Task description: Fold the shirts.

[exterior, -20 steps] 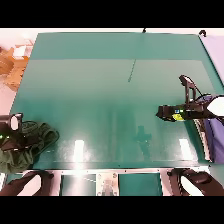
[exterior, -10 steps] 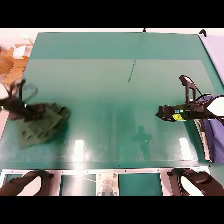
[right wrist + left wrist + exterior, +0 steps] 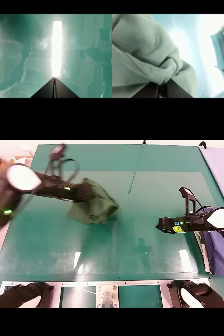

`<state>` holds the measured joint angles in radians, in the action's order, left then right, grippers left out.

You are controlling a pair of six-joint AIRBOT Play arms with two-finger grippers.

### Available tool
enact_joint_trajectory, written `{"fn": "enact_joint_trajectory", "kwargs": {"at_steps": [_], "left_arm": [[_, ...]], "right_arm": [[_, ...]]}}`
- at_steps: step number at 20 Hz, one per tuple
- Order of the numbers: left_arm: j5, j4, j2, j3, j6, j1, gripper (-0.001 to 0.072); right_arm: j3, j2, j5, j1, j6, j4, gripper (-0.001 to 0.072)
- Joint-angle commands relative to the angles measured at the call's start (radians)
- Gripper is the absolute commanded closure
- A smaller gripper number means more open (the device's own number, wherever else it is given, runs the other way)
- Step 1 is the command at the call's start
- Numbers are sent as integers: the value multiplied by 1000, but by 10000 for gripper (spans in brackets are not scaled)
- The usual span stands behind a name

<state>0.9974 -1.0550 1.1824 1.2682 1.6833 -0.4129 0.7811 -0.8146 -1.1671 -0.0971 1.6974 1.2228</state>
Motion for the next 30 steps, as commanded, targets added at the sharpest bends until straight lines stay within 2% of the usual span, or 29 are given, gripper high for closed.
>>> {"fn": "enact_joint_trajectory", "kwargs": {"at_steps": [1, 2, 4, 7, 10, 12, 14, 15, 19, 21, 23, 25, 28, 29, 30], "left_arm": [[-90, 45, 145, 13, -15, -103, 204], [-82, 53, 161, 13, -4, -97, 14], [-14, 52, 145, 26, -19, -53, 4], [117, 15, 84, 77, -60, 96, 4], [255, -161, 48, 74, -64, 253, 5], [274, -207, 48, 3, -60, 346, 14], [198, -122, 53, -135, -70, 441, 14], [141, -40, 62, -214, -105, 481, 14], [-45, 229, 183, -378, -309, 508, 14], [-97, 379, 284, -374, -381, 481, 13], [-146, 582, 366, -372, -490, 462, 13], [-157, 698, 425, -365, -556, 448, 13], [-156, 742, 482, -323, -566, 435, 15], [-161, 742, 486, -307, -566, 428, 38], [-163, 738, 486, -295, -567, 425, 223]], "right_arm": [[0, 1, 0, 0, 0, 0, 693], [0, 1, 0, 0, 0, 0, 693], [0, 1, 0, 0, 0, 0, 693], [0, 1, 0, 0, 0, 0, 693], [0, 0, 0, -1, 0, 0, 693], [0, 0, 4, 0, 0, 0, 693], [0, 0, 49, -1, 0, -6, 693], [0, 0, 75, -1, 0, -8, 693], [-4, -19, 205, -1, 0, -30, 681], [-5, -73, 232, -1, 0, -63, 351], [-5, -170, 233, -1, 0, -104, 341], [-5, -283, 237, -1, -40, -181, 340], [-4, -431, 277, -1, -164, -394, 340], [-4, -468, 284, -1, -219, -475, 340], [-4, -500, 287, -1, -273, -552, 340]]}}
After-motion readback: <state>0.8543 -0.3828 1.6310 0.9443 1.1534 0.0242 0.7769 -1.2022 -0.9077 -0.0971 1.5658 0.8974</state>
